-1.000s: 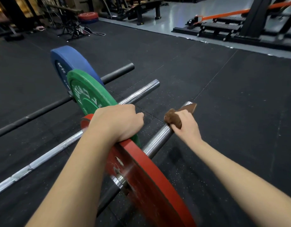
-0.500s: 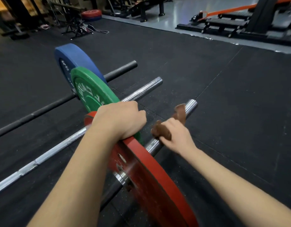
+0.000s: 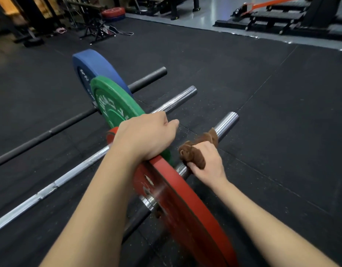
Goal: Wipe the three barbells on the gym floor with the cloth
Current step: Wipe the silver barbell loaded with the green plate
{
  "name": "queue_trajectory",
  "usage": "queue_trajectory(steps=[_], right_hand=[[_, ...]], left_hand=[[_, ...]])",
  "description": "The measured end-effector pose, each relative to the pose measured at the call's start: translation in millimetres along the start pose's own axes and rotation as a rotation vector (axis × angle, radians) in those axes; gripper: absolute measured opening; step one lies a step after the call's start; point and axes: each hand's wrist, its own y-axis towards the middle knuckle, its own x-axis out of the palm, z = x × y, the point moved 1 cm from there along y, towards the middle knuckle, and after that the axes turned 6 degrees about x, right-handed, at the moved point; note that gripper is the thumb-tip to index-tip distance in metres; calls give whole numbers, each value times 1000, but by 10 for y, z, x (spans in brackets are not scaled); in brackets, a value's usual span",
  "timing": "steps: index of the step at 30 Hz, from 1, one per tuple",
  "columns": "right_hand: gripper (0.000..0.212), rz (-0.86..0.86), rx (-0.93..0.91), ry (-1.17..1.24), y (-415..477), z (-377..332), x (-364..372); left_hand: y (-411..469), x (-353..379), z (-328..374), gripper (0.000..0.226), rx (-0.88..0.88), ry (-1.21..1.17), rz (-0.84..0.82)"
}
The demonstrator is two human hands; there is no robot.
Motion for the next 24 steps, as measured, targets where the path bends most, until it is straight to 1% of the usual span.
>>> queue_trajectory(steps=[3, 6, 10, 11, 12, 14, 17, 20, 22, 23, 24], right_hand=[[31, -92, -171, 25, -235, -170, 117], [36, -176, -213, 29, -258, -252, 140], [38, -286, -319, -94, -34, -214, 43], [39, -292, -308, -113, 35, -176, 14], [39, -286, -255, -119, 111, -133, -21], [38, -253, -83, -159, 325, -17, -114], [34, -240, 170, -321, 766, 204, -311], [41, -180, 385, -402, 1254, 457, -541], [44, -156, 419, -516, 1538, 632, -633], [45, -188, 416, -586, 1657, 708, -652], [45, -257, 422, -642, 1749, 748, -657]], left_hand=[[4, 11, -4, 46, 10, -19, 15], [9, 23, -7, 47, 7, -33, 13], [18, 26, -15, 48, 3, -28, 10], [23, 28, -15, 48, -1, -24, 6], [27, 28, -16, 47, -5, -18, 2], [37, 28, -18, 46, -12, -8, -3], [49, 39, -26, 44, -6, 10, -17], [40, 42, -29, 41, 9, 22, -23], [32, 41, -28, 40, 14, 23, -29], [29, 42, -24, 40, 16, 22, -31], [25, 46, -19, 41, 19, 20, -33]])
